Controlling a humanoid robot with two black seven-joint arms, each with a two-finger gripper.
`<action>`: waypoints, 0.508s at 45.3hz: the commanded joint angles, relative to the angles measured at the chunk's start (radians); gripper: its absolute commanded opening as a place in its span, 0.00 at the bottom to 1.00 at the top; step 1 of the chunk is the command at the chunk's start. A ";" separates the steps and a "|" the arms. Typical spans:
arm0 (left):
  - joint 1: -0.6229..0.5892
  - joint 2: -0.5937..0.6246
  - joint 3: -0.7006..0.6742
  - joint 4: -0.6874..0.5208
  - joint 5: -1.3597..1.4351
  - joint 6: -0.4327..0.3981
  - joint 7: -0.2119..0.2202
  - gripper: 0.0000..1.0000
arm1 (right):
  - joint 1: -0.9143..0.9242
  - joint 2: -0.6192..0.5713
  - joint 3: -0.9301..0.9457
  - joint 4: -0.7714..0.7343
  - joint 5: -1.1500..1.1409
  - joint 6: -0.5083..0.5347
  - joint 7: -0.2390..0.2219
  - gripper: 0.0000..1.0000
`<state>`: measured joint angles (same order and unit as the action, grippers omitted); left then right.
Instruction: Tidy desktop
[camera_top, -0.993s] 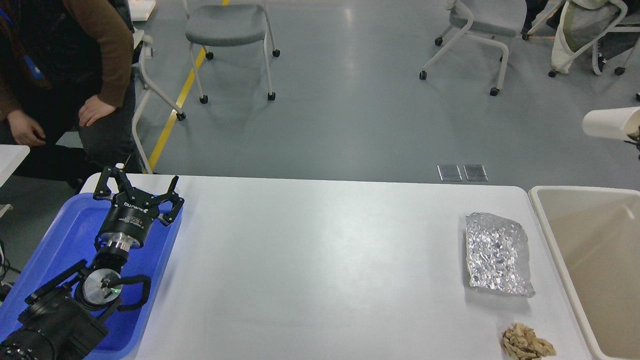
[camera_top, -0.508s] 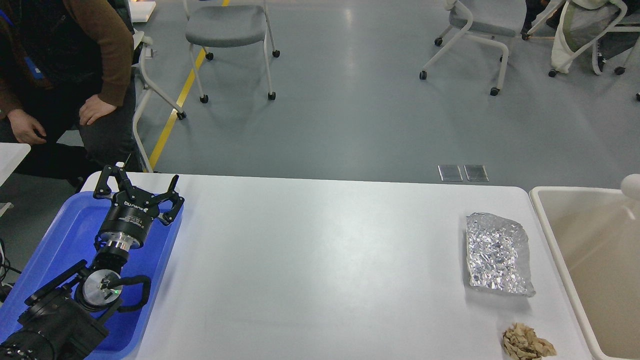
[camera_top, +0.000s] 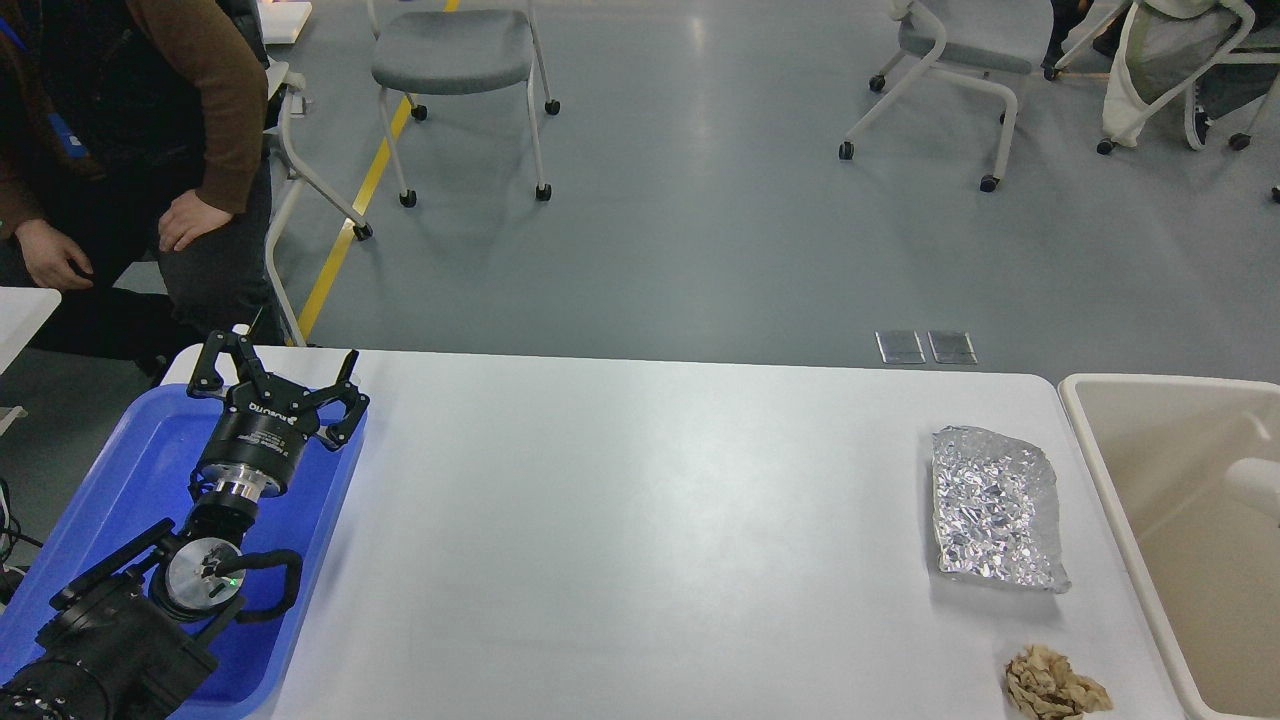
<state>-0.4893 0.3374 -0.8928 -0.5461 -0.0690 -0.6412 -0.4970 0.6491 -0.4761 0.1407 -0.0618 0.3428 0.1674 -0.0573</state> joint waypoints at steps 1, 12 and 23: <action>0.000 0.000 0.002 0.000 0.000 0.000 0.000 1.00 | -0.051 0.014 0.068 -0.004 0.004 0.003 -0.004 0.00; 0.000 0.000 0.002 0.000 0.000 0.000 0.000 1.00 | -0.065 0.014 0.112 -0.003 0.001 0.004 -0.015 0.00; 0.000 0.000 0.002 0.000 0.000 0.000 0.000 1.00 | -0.075 0.013 0.114 0.002 -0.002 0.008 -0.013 0.00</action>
<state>-0.4894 0.3375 -0.8913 -0.5461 -0.0690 -0.6408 -0.4970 0.5861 -0.4634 0.2410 -0.0635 0.3432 0.1722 -0.0692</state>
